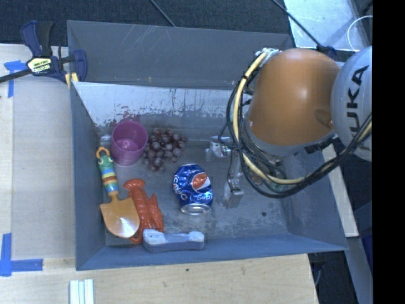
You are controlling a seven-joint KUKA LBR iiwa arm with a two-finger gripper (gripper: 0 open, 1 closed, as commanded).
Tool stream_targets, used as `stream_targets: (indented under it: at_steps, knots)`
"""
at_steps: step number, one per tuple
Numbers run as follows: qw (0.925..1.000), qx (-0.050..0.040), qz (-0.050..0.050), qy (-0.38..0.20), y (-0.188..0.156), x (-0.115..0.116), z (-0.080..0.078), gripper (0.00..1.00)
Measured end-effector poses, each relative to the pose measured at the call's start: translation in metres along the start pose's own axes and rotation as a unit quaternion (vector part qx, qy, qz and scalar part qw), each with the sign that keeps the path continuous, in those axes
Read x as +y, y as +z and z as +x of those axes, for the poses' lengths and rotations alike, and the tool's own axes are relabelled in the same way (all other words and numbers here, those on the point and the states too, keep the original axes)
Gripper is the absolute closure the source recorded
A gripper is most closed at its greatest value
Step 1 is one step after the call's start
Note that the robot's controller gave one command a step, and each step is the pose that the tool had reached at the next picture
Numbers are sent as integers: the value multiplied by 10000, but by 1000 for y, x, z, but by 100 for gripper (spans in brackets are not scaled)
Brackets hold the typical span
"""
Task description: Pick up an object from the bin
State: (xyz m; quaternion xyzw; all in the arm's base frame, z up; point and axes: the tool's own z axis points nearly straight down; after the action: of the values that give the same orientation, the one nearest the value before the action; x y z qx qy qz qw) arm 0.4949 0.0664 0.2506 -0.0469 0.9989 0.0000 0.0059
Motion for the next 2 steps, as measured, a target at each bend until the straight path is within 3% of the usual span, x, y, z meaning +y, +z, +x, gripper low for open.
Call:
stream_targets:
  at_steps: [1, 2]
  knots:
    - [9987, 86, -2, 502, 75, 15, -27, 0]
    - [9997, -57, -16, 252, 35, 47, -63, 0]
